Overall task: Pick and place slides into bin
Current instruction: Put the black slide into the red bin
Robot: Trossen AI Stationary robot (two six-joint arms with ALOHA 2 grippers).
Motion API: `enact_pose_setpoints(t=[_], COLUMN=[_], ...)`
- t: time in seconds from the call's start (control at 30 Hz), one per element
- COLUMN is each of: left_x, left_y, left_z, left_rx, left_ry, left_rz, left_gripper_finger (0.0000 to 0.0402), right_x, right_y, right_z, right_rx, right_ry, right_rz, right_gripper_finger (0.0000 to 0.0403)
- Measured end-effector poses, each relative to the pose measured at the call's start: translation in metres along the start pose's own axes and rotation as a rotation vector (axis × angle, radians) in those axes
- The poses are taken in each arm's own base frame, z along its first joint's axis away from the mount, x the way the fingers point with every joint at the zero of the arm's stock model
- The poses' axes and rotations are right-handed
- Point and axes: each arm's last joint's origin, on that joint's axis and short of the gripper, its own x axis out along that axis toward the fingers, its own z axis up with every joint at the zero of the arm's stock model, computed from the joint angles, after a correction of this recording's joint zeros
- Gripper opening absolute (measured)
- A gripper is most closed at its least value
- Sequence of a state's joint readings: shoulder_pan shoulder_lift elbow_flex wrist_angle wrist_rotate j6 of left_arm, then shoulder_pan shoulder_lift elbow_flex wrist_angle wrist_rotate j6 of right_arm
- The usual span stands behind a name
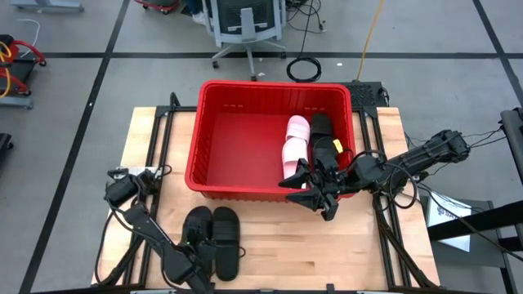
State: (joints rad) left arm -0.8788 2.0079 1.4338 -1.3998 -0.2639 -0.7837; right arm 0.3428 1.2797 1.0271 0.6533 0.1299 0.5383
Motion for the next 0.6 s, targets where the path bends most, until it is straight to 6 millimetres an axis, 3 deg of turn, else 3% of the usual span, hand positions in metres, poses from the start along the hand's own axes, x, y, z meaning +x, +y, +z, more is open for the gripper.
enact_pose_setpoints(t=[0.27, 0.6], left_x=[0.027, 0.031], left_y=[0.014, 0.023], left_z=[0.006, 0.013], left_rx=[-0.069, -0.109], left_ry=[0.050, 0.066], left_rz=[0.039, 0.045], left_gripper_finger=[0.0228, 0.0221], right_x=[0.000, 0.000], right_y=[0.000, 0.000], right_z=[0.000, 0.000], right_rx=[0.000, 0.000], right_ry=[-0.001, -0.002], right_rz=[-0.001, -0.002], right_gripper_finger=[0.0206, 0.0206])
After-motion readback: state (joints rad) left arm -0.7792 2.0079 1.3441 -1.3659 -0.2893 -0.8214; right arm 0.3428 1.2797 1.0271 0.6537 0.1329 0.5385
